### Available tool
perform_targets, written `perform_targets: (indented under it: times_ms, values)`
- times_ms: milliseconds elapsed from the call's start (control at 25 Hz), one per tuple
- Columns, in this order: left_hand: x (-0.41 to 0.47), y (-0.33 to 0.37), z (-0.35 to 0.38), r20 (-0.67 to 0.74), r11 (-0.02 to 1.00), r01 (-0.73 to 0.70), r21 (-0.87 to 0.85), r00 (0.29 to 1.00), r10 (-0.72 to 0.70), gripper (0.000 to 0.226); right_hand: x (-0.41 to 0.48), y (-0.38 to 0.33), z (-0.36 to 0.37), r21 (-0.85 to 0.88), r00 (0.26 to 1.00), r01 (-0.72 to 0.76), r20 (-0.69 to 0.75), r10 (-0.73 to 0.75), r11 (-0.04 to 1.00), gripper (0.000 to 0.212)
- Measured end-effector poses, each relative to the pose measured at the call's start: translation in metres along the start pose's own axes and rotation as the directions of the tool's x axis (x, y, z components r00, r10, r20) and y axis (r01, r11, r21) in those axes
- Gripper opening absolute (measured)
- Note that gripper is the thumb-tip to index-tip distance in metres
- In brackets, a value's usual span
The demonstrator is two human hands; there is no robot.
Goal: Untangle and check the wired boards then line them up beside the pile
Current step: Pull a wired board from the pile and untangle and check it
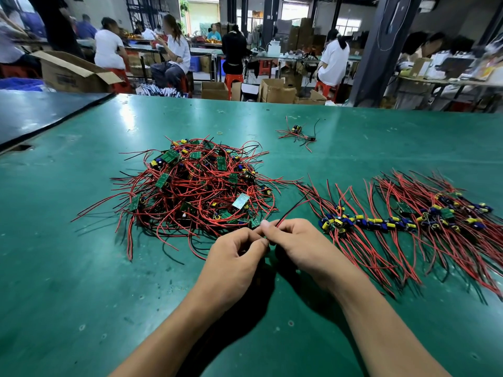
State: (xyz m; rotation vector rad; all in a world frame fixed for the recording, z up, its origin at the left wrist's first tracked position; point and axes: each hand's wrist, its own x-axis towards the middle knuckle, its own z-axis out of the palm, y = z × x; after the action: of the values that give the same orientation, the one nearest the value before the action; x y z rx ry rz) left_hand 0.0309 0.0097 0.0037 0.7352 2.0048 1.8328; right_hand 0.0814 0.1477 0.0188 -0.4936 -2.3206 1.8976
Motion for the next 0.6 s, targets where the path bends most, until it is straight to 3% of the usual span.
perform_targets:
  times_ms: [200,360,440,520,600]
  values:
    - [-0.004,0.004,-0.001,0.072,0.999,-0.017,0.048,0.997,0.014,0.023,0.010,0.010,-0.013,-0.155,0.948,0.050,-0.303,-0.096,0.987,0.034]
    - [-0.004,0.006,-0.003,0.109,1.000,0.025,0.009,0.994,-0.025,0.023,0.013,0.014,-0.014,-0.240,0.884,0.132,-0.411,-0.224,0.962,0.032]
    - [-0.003,0.005,-0.005,0.104,0.998,0.063,-0.017,0.993,-0.061,0.021,0.014,0.014,-0.011,-0.070,0.912,0.138,-0.380,-0.154,0.988,0.035]
    - [-0.002,0.003,-0.006,0.101,0.994,0.102,-0.041,0.990,-0.097,0.018,0.013,0.012,-0.010,0.170,0.969,0.085,-0.242,-0.042,0.982,0.038]
    - [-0.002,0.002,-0.005,0.114,0.993,0.102,-0.055,0.989,-0.095,0.016,0.011,0.011,-0.008,0.208,0.995,0.028,-0.098,-0.008,0.978,0.046]
